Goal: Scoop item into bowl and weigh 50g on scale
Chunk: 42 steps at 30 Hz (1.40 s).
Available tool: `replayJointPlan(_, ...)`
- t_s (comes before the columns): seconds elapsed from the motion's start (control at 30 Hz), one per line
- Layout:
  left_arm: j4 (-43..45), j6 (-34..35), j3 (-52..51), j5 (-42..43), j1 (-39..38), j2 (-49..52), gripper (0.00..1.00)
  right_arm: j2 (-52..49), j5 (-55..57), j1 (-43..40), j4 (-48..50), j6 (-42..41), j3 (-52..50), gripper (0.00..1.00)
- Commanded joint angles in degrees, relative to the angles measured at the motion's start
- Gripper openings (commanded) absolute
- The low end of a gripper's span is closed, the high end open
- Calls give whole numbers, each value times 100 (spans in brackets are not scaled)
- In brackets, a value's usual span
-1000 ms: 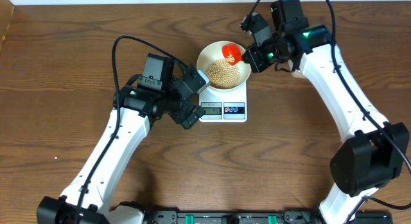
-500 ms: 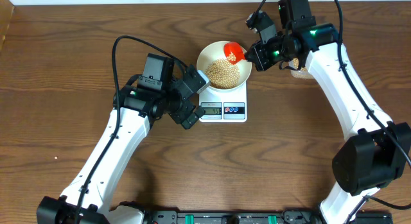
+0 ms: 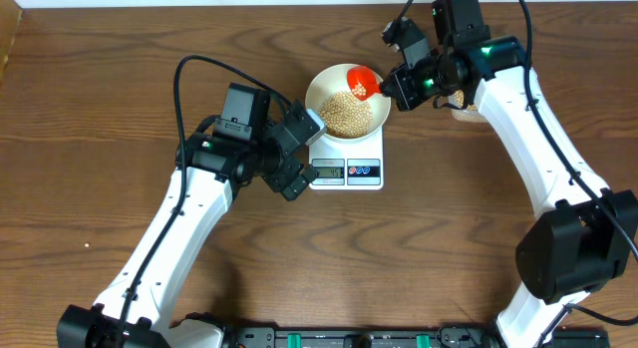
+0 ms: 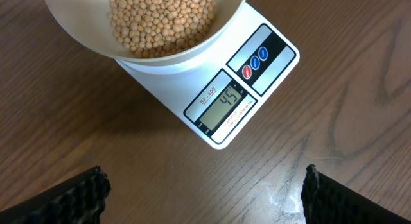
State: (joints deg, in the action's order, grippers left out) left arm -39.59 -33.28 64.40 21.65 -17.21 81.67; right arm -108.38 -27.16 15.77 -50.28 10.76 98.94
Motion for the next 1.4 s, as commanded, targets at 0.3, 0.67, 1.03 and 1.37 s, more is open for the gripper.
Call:
replayJointPlan(0.3,2,-55,22,-31,4,-44,98,-48,315,280,-31,240,151,1)
replayJointPlan(0.67,0,-55,22,-31,4,-44,98,-48,520,308,-31,260,151,1)
replayJointPlan(1.03,2,-55,22,-31,4,-44,98,-48,634,374,-39,264,151,1)
replayJointPlan(1.37,2,-55,22,-31,4,-44,98,-48,815,413,-52,326,151,1)
